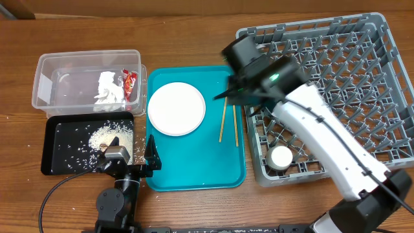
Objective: Sort waste into correct bins and load items into the dishwasher
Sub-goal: 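Reach the right gripper to the white plate edge and grasp it, then lift the white plate with the right gripper and stand it in the rack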
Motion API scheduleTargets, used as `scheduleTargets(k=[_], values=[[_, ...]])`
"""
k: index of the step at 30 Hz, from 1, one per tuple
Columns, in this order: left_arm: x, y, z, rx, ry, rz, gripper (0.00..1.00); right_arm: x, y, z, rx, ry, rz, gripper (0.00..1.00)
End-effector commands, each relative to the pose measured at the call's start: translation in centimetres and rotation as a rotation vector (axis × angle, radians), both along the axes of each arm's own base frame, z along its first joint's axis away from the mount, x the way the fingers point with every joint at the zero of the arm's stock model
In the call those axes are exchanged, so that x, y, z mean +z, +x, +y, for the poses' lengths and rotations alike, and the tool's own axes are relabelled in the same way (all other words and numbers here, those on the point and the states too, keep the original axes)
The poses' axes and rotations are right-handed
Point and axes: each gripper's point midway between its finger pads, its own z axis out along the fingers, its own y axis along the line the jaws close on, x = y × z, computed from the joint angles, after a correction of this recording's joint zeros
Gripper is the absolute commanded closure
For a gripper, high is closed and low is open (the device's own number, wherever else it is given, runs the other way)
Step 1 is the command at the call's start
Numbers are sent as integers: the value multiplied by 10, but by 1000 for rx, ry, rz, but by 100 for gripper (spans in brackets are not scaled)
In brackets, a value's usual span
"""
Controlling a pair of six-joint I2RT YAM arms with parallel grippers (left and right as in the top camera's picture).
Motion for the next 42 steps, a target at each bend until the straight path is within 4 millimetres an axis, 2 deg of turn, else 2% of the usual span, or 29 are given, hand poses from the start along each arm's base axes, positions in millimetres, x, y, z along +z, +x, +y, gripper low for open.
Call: scheduleTargets(k=[1, 5, 7, 10, 13, 16, 17, 20, 24, 28, 32, 36, 38, 40, 42], values=[[1, 0, 2, 12, -10, -8, 0, -27, -33, 56, 224, 114, 104, 31], [1, 0, 2, 12, -10, -8, 0, -59, -25, 80, 116, 178, 123, 31], [1, 0, 2, 12, -10, -8, 0, -76, -20, 84, 52, 198, 142, 36], [1, 0, 2, 12, -10, -8, 0, -103, -6, 76, -81, 149, 133, 43], [1, 0, 2, 12, -10, -8, 0, -129, 9, 67, -177, 79, 106, 40], [1, 0, 2, 12, -10, -8, 0, -148, 13, 77, -167, 93, 126, 39], [1, 0, 2, 12, -10, -8, 0, -154, 14, 78, -167, 90, 131, 42], [1, 0, 2, 12, -10, -8, 0, -174, 17, 73, -203, 50, 133, 49], [1, 0, 2, 12, -10, -8, 0, -196, 19, 66, -270, 28, 166, 52], [1, 0, 2, 12, -10, -8, 0, -199, 20, 67, -271, 37, 170, 82], [1, 0, 2, 12, -10, -8, 0, -200, 16, 66, -270, 27, 187, 96], [1, 0, 2, 12, -10, -8, 0, -201, 10, 59, -282, 1, 210, 96], [1, 0, 2, 12, -10, -8, 0, -195, 11, 54, -289, -15, 193, 96], [1, 0, 2, 12, -10, -8, 0, -177, 17, 49, -298, -23, 147, 96], [1, 0, 2, 12, -10, -8, 0, -146, 26, 42, -284, -42, 64, 96]])
